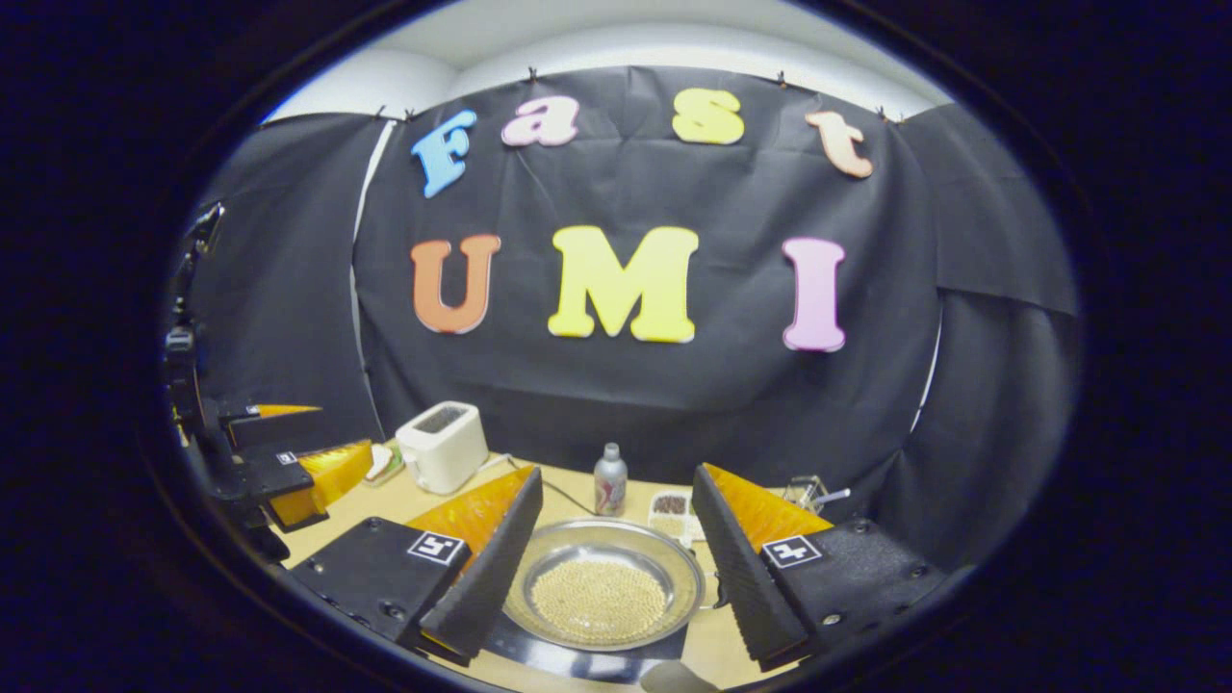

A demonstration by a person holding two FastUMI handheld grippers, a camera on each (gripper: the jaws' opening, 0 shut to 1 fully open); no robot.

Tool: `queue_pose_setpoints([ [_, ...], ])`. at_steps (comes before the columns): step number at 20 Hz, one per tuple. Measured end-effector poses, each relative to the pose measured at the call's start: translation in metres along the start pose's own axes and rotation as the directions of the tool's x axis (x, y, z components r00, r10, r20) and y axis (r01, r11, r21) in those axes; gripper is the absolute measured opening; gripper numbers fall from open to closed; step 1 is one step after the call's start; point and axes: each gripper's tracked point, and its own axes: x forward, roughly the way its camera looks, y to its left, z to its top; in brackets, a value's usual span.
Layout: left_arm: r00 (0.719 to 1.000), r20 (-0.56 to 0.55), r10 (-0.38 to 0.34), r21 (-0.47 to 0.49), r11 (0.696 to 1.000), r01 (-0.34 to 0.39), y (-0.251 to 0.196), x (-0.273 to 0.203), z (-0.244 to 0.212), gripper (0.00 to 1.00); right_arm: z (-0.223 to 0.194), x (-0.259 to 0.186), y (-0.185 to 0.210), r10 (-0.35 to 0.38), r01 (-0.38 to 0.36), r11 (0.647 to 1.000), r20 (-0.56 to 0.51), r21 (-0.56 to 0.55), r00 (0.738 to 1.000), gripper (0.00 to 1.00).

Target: First push the handle of the pot to place it horizontally, then grasp the pot with both hands and set it on the induction cooktop.

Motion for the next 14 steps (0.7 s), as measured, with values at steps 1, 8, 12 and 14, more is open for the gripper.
queue_pose_setpoints([
  [1, 0.999, 0.034, 0.014, -0.020, 1.000, -0.013, 0.012, -0.012, 0.016, 0.97, 0.019, -0.014, 0.004, -0.005, 0.005, 1.000, 0.048, -0.002, 0.999, 0.99],
  [8, 0.978, 0.204, 0.050, -0.109, 0.994, -0.028, 0.062, -0.083, 0.083, 0.97, 0.086, -0.098, 0.019, -0.025, 0.016, 0.999, 0.209, 0.043, 0.978, 0.99],
  [12, 0.976, 0.217, 0.029, -0.114, 0.994, -0.004, 0.070, -0.113, 0.092, 0.97, 0.086, -0.125, 0.013, -0.057, 0.039, 0.996, 0.215, 0.084, 0.975, 0.99],
  [14, 0.973, 0.229, 0.030, -0.108, 0.994, -0.005, 0.077, -0.127, 0.096, 0.97, 0.083, -0.135, 0.005, -0.078, 0.060, 0.994, 0.215, 0.092, 0.973, 1.00],
])
